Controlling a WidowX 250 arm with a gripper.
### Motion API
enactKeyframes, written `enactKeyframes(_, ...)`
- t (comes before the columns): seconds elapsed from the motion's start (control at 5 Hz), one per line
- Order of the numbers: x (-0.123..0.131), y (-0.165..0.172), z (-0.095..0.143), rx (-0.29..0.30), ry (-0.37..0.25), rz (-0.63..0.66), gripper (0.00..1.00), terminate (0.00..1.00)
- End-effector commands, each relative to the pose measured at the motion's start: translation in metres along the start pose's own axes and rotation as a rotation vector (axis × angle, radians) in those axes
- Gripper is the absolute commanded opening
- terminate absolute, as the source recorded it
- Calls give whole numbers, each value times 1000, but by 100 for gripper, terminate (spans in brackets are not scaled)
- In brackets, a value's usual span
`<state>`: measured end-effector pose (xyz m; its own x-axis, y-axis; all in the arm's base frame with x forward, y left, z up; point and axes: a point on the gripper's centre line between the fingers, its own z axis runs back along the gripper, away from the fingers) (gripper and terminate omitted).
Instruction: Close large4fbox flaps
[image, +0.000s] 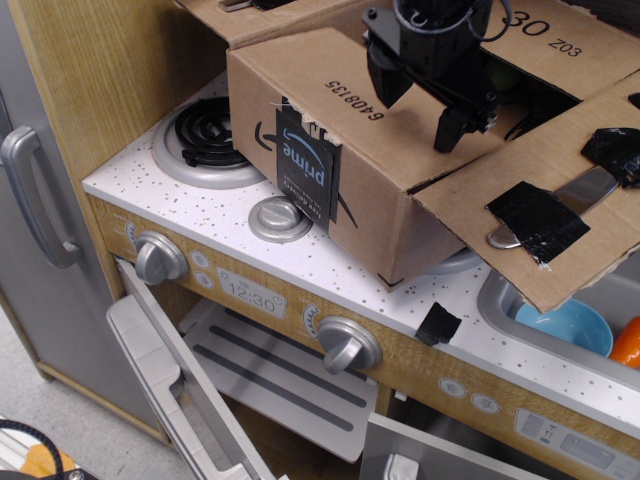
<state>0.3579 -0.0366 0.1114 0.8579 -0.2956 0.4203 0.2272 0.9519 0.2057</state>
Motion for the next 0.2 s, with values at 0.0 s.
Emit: enactKeyframes(0.0,5,7,15,30,2,-14,100,100)
